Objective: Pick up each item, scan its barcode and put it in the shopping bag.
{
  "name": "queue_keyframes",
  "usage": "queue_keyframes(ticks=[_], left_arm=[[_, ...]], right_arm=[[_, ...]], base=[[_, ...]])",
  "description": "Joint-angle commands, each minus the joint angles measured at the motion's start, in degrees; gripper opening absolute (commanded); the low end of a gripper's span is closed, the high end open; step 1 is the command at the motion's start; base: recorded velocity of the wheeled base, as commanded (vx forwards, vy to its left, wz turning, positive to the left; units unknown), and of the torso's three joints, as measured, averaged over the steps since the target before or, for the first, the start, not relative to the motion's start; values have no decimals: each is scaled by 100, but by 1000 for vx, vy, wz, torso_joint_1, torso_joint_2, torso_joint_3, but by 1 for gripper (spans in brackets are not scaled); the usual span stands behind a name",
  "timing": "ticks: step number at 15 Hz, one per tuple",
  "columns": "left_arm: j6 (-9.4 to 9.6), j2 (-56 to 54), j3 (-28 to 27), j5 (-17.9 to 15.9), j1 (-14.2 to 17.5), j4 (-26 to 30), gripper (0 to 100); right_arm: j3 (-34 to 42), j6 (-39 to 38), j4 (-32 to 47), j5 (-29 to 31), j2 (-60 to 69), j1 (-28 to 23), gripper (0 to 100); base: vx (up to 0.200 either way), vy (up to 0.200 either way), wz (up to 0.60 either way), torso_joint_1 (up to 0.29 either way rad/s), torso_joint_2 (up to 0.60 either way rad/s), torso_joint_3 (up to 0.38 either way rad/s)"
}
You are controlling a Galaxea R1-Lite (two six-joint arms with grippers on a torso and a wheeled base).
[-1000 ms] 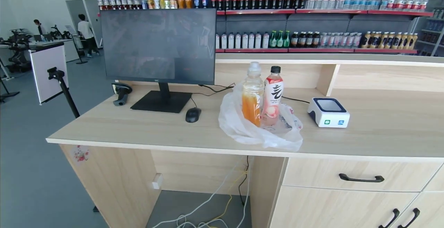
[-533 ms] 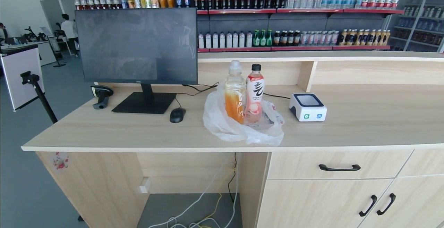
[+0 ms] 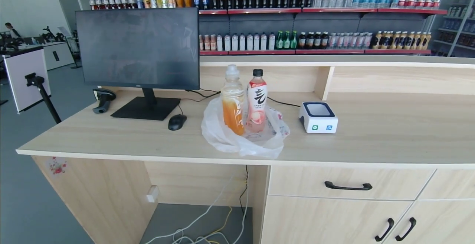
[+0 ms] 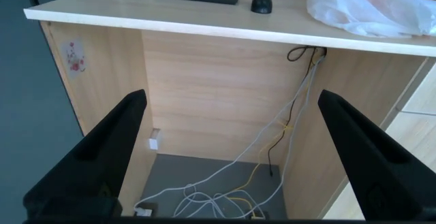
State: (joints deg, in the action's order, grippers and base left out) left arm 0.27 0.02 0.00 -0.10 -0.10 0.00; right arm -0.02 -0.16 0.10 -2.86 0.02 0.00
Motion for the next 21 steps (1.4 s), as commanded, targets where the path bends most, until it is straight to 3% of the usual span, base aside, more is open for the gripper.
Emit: queue_keyframes(ticks=[1, 11, 21], left_arm=[[0, -2, 0, 1, 1, -9, 100], [0, -2, 0, 1, 1, -9, 100], [-9, -2, 0, 1, 1, -9, 100]], right_arm=[[2, -11, -1, -4, -2, 0, 100], [2, -11, -1, -4, -2, 0, 100], [2, -11, -1, -4, -2, 0, 100]], base=[[0, -200, 0, 2, 2, 2], [0, -200, 0, 2, 2, 3], [-60, 0, 0, 3, 2, 1]])
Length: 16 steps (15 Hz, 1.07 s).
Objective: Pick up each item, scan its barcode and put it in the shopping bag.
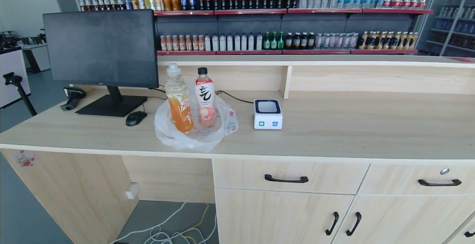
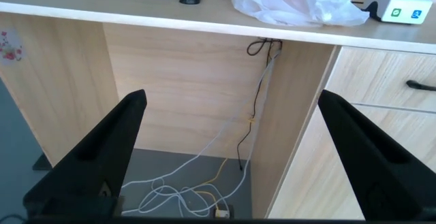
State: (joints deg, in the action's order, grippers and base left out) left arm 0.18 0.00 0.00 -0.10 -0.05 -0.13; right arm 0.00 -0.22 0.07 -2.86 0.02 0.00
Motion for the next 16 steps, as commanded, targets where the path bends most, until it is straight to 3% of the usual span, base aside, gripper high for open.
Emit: queue_keyframes(ticks=[1, 5, 12, 16], left_arm=[[-1, 0, 0, 1, -4, 5, 100], [8, 0, 0, 1, -4, 5, 100], [8, 0, 0, 1, -4, 5, 100], [8, 0, 0, 1, -4, 5, 100]], right_arm=[[0, -4, 1, -4, -2, 0, 100], [0, -4, 1, -4, -2, 0, 100], [0, 31, 1, -4, -2, 0, 100], [0, 13, 1, -4, -2, 0, 100]], base=[[0, 0, 0, 0, 0, 0], [0, 0, -600, 5, 6, 1], [0, 0, 0, 0, 0, 0], [-200, 0, 0, 6, 8, 1]])
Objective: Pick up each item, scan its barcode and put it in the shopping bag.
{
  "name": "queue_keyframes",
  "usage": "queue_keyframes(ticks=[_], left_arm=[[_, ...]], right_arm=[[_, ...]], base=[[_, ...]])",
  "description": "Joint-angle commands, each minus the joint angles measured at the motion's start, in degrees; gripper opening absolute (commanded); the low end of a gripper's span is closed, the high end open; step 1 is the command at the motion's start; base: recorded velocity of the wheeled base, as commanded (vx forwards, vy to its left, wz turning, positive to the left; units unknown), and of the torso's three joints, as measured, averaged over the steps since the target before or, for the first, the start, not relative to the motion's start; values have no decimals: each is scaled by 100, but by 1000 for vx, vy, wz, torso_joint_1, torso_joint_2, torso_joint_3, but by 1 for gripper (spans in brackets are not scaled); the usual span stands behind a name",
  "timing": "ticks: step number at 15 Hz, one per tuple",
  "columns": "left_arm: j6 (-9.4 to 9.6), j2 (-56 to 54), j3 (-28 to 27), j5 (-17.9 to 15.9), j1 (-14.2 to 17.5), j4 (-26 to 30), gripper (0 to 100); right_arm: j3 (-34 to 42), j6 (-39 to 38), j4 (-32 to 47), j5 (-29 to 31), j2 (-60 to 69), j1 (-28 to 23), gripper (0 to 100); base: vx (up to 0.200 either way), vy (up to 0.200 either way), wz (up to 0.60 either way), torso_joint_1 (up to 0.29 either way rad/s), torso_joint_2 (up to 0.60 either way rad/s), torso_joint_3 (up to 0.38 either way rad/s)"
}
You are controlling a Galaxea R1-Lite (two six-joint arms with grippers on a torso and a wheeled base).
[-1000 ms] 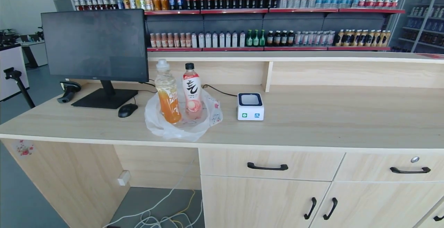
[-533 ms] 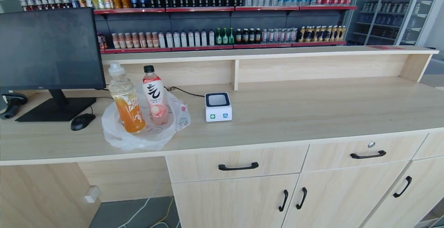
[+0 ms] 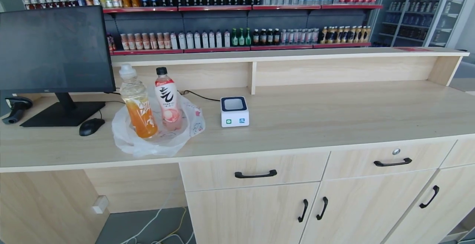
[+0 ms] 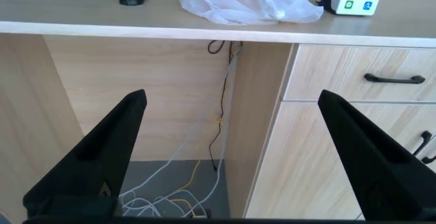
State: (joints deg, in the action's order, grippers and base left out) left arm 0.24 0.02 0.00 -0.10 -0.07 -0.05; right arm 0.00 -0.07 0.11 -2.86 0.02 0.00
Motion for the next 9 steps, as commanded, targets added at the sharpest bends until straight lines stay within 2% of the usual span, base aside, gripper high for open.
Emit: queue_keyframes(ticks=[1, 9], left_arm=[[2, -2, 0, 1, -1, -4, 100], [2, -2, 0, 1, 7, -4, 100]], right_arm=[[0, -1, -2, -4, -2, 0, 100], [0, 7, -2, -4, -2, 0, 100]], base=[[-200, 0, 0, -2, -2, 2], [0, 0, 0, 0, 0, 0]])
